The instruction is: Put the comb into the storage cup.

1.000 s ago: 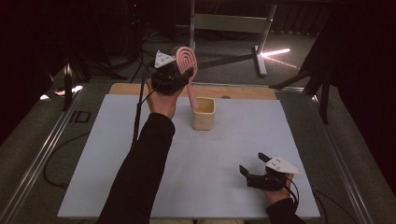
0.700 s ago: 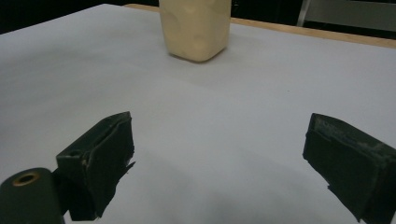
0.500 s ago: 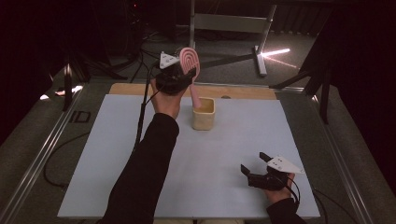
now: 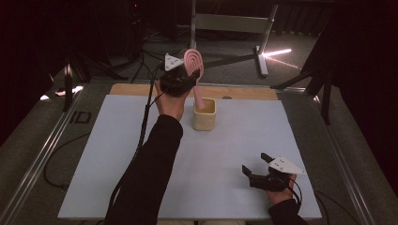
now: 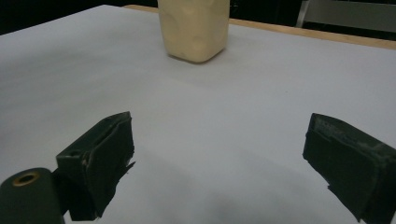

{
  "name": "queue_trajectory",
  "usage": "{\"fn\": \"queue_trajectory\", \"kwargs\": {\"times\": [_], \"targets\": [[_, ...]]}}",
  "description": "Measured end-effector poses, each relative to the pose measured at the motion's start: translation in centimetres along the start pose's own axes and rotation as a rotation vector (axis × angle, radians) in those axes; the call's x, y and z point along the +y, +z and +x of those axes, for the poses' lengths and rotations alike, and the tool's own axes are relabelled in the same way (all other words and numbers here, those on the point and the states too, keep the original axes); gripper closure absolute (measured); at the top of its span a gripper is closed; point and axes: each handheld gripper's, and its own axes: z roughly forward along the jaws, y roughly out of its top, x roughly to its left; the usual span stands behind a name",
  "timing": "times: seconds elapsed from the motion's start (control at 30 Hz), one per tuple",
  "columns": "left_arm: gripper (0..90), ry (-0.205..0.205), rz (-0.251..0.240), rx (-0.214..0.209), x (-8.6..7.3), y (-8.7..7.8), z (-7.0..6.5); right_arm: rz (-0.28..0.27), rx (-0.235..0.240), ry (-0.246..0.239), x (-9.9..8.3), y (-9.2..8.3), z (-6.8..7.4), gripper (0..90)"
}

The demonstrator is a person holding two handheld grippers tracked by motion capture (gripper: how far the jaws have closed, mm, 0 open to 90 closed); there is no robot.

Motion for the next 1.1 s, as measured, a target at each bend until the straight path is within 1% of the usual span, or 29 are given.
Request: {"fn": "queue_trajectory", "kwargs": {"times": [0.17,0.33,0.53,0.7,0.93,1.0,1.03,1.1], "targets": [[64.3,0.0,0.0,-0.004,-0.2,0.2,-0.1,-0.001,-0.002,-0.001,0.0,0.0,0.0,8.7],[64.4,0.014,-0.001,-0.004,-0.4,0.4,-0.3,-0.001,-0.001,-0.001,0.0,0.0,0.0,8.7],[64.4,0.014,-0.003,-0.004,-0.5,0.6,-0.4,0.0,-0.001,-0.001,0.0,0.0,0.0,8.7],[64.4,0.024,-0.003,-0.002,-0.7,0.8,-0.6,-0.001,-0.001,-0.002,0.0,0.0,0.0,8.7],[64.4,0.029,0.005,0.003,-1.0,1.2,-0.7,0.001,0.001,-0.002,0.0,0.0,0.0,8.7],[64.3,0.034,0.01,0.005,-1.1,1.3,-0.7,0.0,0.003,-0.003,0.0,0.0,0.0,8.7],[64.3,0.043,0.017,0.007,-1.2,1.3,-0.8,0.001,0.002,-0.002,0.0,0.0,0.0,8.7],[64.3,0.043,0.019,0.007,-1.3,1.4,-0.8,0.001,0.002,-0.001,0.0,0.1,0.0,8.7]]}}
